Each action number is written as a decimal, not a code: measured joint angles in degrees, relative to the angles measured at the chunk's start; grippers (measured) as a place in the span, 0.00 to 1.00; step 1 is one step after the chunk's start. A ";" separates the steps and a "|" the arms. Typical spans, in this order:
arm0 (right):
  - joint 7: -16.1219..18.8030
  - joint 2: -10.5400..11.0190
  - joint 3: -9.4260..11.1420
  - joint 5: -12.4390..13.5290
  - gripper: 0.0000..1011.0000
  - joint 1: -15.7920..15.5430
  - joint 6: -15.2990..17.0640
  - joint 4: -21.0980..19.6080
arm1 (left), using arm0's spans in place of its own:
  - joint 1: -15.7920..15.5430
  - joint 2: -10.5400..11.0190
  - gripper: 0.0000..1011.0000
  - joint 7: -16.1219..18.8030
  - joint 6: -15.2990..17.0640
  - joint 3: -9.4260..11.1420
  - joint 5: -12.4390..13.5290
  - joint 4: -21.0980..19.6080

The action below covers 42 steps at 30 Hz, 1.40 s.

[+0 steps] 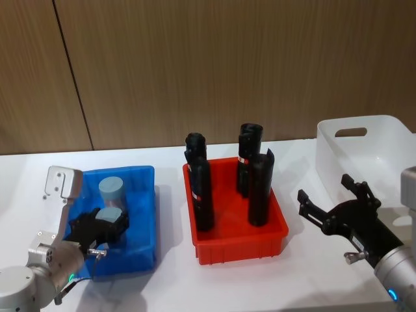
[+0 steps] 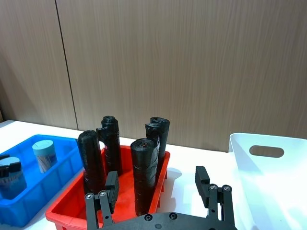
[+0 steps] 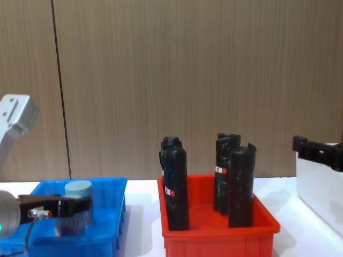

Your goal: Pick the cotton swabs from the blue box and place them into the white box.

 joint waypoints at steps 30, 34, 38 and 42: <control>0.00 0.00 0.00 0.00 0.99 0.00 0.00 0.00 | -0.44 1.01 0.66 -10.27 -0.33 0.28 4.61 -15.22; 0.00 0.00 0.00 0.00 0.99 0.00 0.00 0.00 | -0.95 0.71 0.66 -12.57 -0.10 0.44 3.78 -15.84; 0.00 0.00 0.00 0.00 0.99 0.00 0.00 0.00 | -1.60 0.27 0.66 -14.92 0.33 0.67 3.04 -16.07; 0.00 0.00 0.00 0.00 0.99 0.00 0.00 0.00 | -2.46 -0.34 0.66 -17.35 0.87 0.97 2.52 -15.98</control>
